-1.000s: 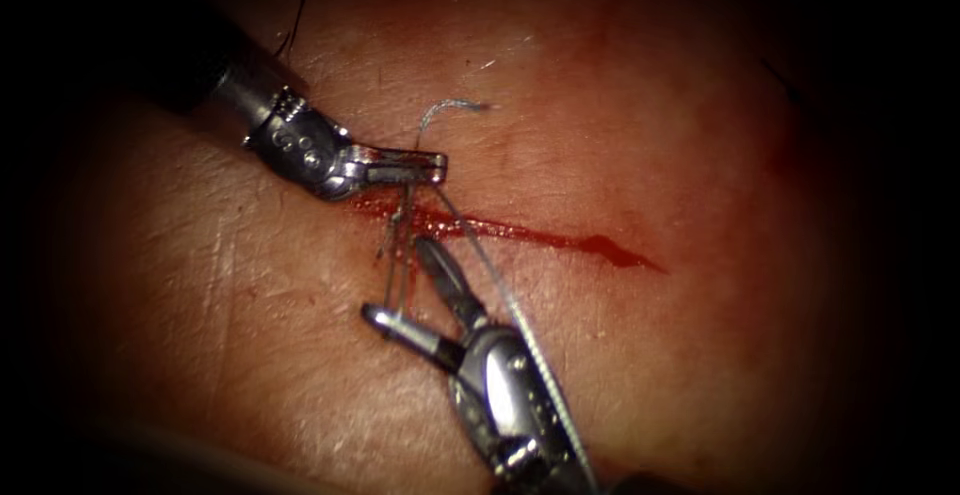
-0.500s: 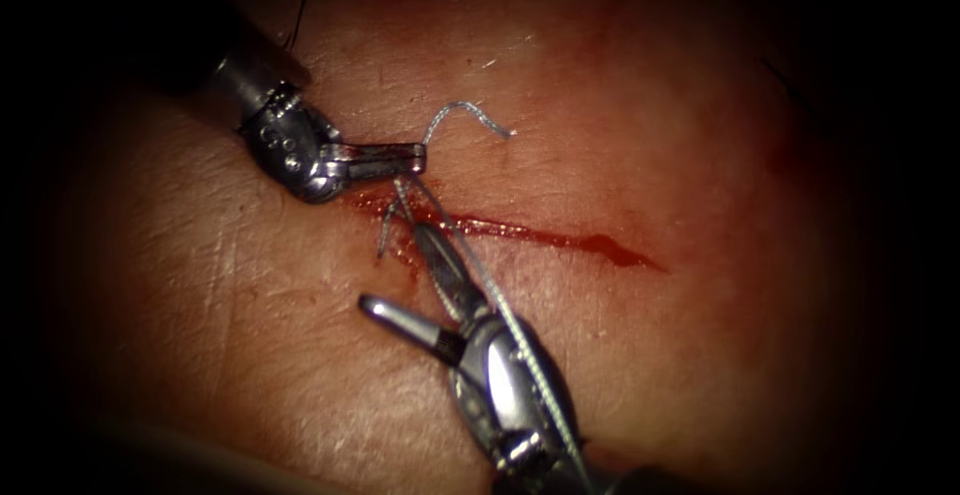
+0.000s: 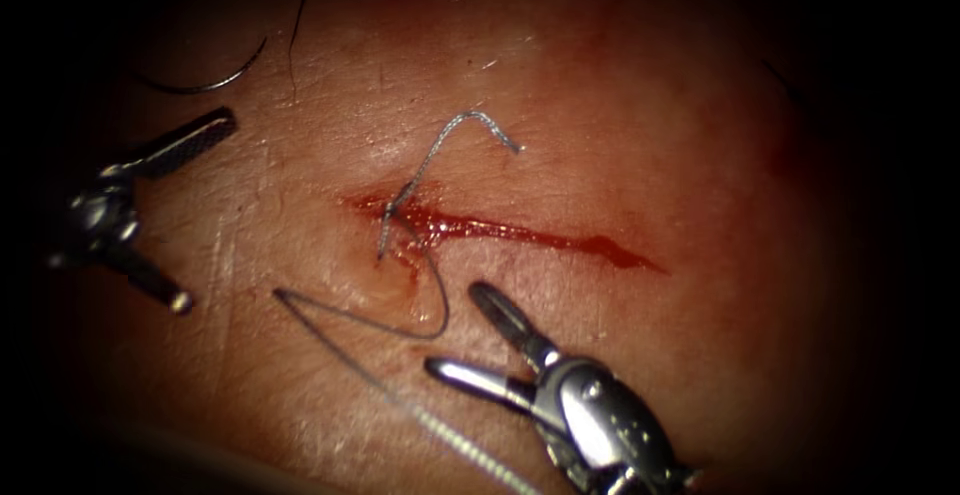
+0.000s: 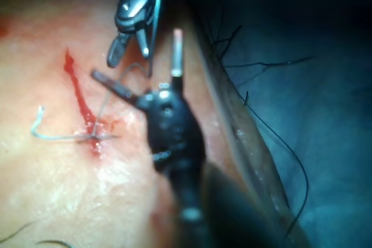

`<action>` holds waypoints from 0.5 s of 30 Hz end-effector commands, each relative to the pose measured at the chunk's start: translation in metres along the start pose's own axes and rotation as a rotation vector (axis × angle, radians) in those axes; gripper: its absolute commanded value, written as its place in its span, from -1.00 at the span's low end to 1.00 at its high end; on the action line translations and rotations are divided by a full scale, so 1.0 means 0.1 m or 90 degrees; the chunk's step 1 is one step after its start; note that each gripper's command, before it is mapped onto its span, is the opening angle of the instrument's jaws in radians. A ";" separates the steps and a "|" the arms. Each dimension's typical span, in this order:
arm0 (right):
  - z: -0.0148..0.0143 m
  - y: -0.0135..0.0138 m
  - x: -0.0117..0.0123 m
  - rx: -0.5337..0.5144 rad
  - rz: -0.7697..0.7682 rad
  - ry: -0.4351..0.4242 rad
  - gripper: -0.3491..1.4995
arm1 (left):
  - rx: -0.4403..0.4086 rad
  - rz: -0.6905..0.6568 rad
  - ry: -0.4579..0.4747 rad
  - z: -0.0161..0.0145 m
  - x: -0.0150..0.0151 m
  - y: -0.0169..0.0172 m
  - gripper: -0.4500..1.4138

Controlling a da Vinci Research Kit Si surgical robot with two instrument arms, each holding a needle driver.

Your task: Wound Closure

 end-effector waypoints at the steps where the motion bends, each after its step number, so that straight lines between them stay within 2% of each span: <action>1: 0.007 -0.010 -0.009 0.001 0.004 -0.001 0.67 | 0.008 0.009 -0.014 -0.001 -0.001 0.014 0.71; 2: 0.009 -0.011 -0.009 0.001 0.003 -0.007 0.67 | 0.027 0.034 -0.033 -0.001 0.016 0.035 0.73; 6: 0.008 -0.016 -0.008 0.005 0.003 -0.018 0.71 | 0.056 0.071 -0.061 -0.001 0.037 0.069 0.73; 7: 0.007 -0.019 -0.007 0.006 0.003 -0.022 0.71 | 0.072 0.093 -0.088 0.000 0.042 0.082 0.73; 10: 0.005 -0.023 -0.005 0.009 -0.008 -0.032 0.71 | 0.082 0.130 -0.134 0.006 0.042 0.102 0.69; 11: 0.006 -0.023 -0.006 0.008 -0.013 -0.034 0.71 | 0.109 0.154 -0.178 0.018 0.037 0.122 0.69; 15: 0.008 -0.021 -0.008 0.007 -0.014 -0.035 0.71 | 0.143 0.205 -0.259 0.042 0.028 0.135 0.62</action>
